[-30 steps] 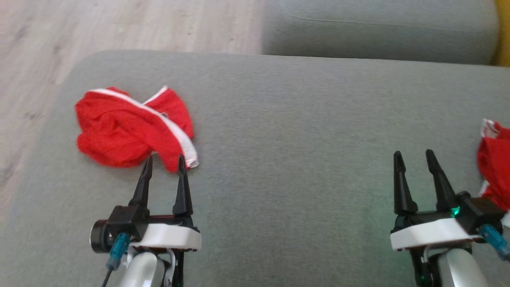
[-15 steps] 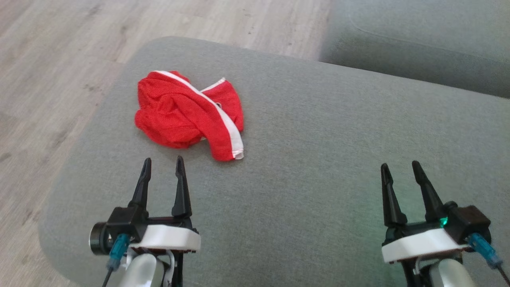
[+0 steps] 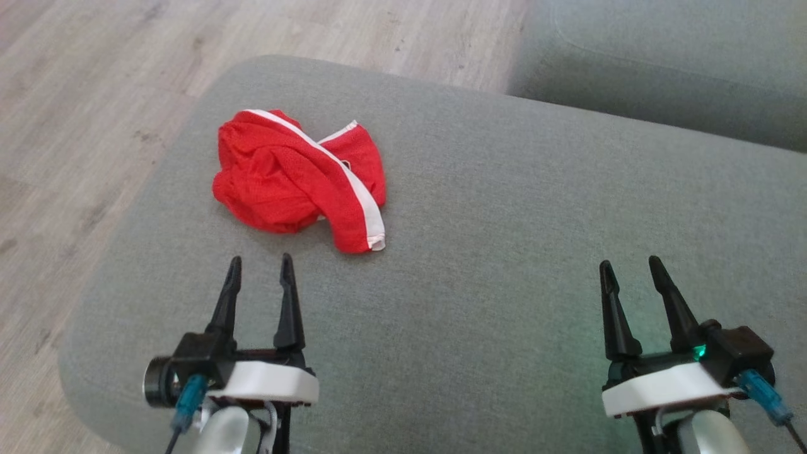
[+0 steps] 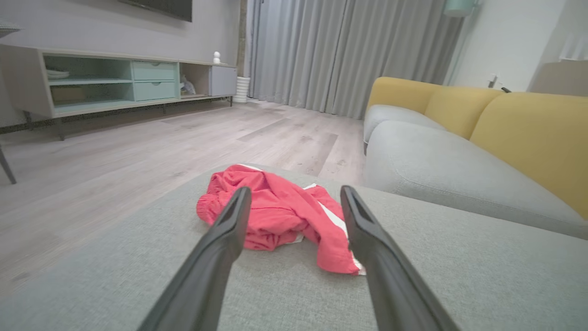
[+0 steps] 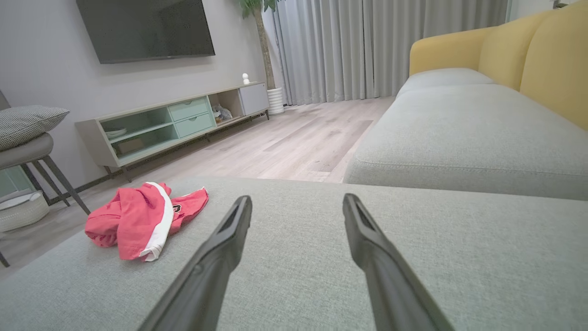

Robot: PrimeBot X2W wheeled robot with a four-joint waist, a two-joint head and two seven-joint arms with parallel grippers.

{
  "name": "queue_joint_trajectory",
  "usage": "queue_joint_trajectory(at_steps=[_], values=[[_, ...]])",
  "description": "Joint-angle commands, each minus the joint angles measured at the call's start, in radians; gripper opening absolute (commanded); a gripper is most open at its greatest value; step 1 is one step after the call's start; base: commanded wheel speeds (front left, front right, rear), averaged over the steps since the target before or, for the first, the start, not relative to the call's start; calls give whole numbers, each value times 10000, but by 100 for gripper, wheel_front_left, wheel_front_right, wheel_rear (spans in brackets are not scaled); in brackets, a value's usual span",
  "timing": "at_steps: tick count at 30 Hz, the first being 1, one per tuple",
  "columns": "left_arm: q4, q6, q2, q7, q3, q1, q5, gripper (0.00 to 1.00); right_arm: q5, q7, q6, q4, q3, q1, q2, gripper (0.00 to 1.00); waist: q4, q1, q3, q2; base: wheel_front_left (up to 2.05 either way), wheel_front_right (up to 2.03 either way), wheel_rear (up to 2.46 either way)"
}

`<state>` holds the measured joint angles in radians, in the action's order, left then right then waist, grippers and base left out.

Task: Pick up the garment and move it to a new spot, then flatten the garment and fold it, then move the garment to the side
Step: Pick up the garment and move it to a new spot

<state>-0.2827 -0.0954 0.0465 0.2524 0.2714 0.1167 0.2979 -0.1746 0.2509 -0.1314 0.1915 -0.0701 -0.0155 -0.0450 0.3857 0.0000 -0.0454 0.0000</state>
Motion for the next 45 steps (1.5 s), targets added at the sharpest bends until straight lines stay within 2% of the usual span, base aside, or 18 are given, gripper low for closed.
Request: queue_joint_trajectory(at_steps=[1, 4, 7, 11, 16, 26, 27, 28, 29, 38, 42, 45], values=[[145, 236, 37, 94, -97, 765, -323, 100, 104, 108, 7, -371, -189, 298, -53, 100, -211, 0, -277, 0, 0, 0, 0], [-422, 676, 37, 94, 317, 1358, -714, 100, 291, 108, 7, -436, -158, 431, -53, 100, -395, 0, -643, 0, 0, 0, 0], [-1839, 1183, 51, -107, 704, 2544, -932, 100, 443, 108, 7, -731, -180, 685, -53, 100, -679, 0, -1167, 0, 0, 0, 0], [-2946, 1393, 70, -885, 926, 3480, -1042, 100, 480, 108, 7, -890, -152, 844, -53, 100, -896, 0, -1505, 0, 0, 0, 0], [-4359, 1438, 120, -1625, 976, 4642, -1070, 100, 565, 109, 7, -1011, -209, 1046, -53, 100, -1262, 0, -1938, 0, 0, 0, 0], [-6755, 1088, 183, -2362, 784, 5615, -827, 100, 524, 109, 7, -1000, -335, 1265, -53, 100, -1831, 0, -2222, 0, 0, 0, 0], [-6893, 1078, 180, -2368, 756, 5649, -775, 80, 506, 109, 7, -990, -340, 1280, -53, 100, -1871, 0, -2202, 0, 0, 0, 0], [-6994, 1116, 176, -2320, 739, 5675, -721, 37, 491, 109, 7, -972, -352, 1291, -53, 100, -1910, 0, -2176, 0, 0, 0, 0], [-7056, 1165, 173, -2211, 708, 5711, -655, 0, 480, 109, 7, -949, -365, 1301, -53, 100, -1950, 0, -2139, 0, 0, 0, 0], [-6528, 1336, 157, -224, 461, 6043, -291, 0, 313, 109, 7, -855, -323, 1323, -53, 100, -2499, 0, -1539, 0, 0, 0, 0], [-5321, 1310, 93, 68, 452, 6076, -201, 0, 221, 109, 7, -846, -285, 1256, -53, 100, -2830, 0, -1250, 0, 0, 0, 0], [-3647, 1325, 56, 86, 574, 5952, -227, 0, 163, 109, 7, -874, -262, 1280, -53, 100, -3109, 0, -1178, 0, 0, 0, 0]])
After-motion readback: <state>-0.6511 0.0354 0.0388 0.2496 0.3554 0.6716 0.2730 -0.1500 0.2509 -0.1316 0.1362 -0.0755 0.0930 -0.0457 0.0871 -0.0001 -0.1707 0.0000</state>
